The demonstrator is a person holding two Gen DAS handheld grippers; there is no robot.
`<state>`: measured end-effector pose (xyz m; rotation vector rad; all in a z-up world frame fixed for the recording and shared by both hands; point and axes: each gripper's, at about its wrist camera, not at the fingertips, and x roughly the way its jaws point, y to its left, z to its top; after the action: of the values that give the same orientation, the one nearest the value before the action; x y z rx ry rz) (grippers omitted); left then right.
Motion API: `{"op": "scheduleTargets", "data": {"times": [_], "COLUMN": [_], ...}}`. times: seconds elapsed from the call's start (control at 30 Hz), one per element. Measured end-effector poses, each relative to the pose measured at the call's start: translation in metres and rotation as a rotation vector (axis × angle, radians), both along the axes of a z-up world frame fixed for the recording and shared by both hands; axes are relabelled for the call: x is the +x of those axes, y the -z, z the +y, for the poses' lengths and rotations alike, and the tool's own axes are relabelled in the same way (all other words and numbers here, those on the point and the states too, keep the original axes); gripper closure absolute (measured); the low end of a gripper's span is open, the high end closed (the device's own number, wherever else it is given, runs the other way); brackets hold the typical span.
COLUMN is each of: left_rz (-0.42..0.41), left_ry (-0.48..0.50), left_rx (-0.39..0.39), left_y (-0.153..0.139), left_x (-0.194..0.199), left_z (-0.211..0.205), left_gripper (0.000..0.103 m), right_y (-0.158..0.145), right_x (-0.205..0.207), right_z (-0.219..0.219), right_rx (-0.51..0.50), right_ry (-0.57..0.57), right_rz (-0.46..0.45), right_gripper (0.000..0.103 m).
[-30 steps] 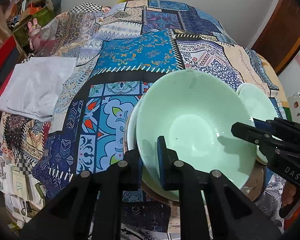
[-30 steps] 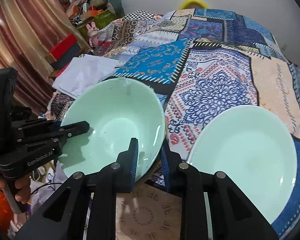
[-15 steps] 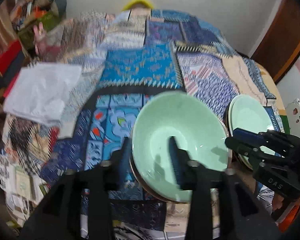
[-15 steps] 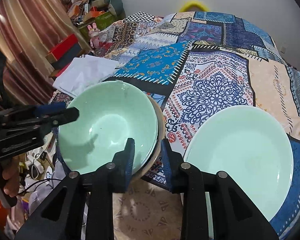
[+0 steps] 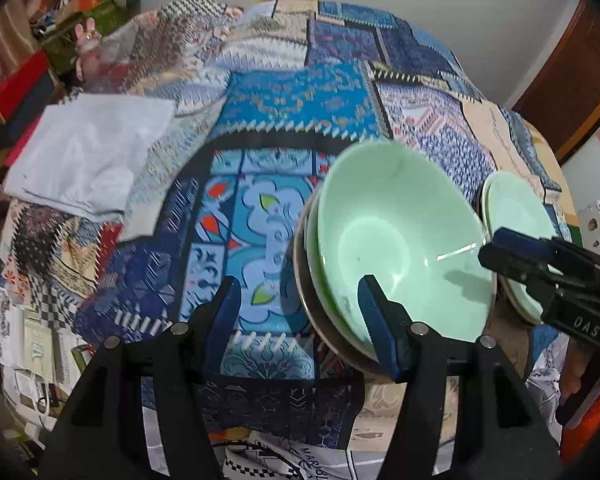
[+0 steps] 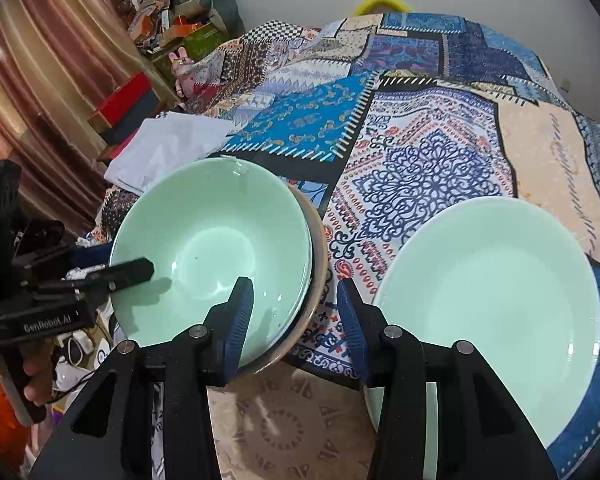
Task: Organize plates and bowls
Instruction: 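Lower the mint-green bowl into the white spotted bowl with both tools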
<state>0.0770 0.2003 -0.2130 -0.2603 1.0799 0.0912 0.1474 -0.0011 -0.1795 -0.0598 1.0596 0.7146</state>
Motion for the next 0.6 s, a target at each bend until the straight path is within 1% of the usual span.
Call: {"op": "scheduleTargets", "data": {"times": [0.1, 0.2, 0.33, 0.43, 0.6], "left_rz": [0.002, 0.008, 0.030, 0.042, 0.027], "left_ry": [0.004, 0.012, 0.025, 0.026, 0.023], "left_rx": [-0.029, -0.055, -0.094, -0.109, -0.128], "left_y": [0.006, 0.011, 0.021, 0.028, 0.030], "left_x": [0.001, 0.004, 0.011, 0.014, 0.015], "left_z": [-0.001, -0.001, -0.001, -0.002, -0.001], "left_gripper": [0.043, 0.045, 0.053, 0.055, 0.056], "right_y": [0.005, 0.011, 0.019, 0.023, 0.031], "right_x": [0.002, 0.004, 0.007, 0.009, 0.012], "right_z": [0.005, 0.010, 0.015, 0.018, 0.021], "right_rx": [0.002, 0.004, 0.006, 0.004, 0.010], "right_ry": [-0.006, -0.014, -0.019, -0.025, -0.029], "right_rz": [0.014, 0.033, 0.061, 0.074, 0.103], "right_gripper": [0.063, 0.063, 0.063, 0.063, 0.064]}}
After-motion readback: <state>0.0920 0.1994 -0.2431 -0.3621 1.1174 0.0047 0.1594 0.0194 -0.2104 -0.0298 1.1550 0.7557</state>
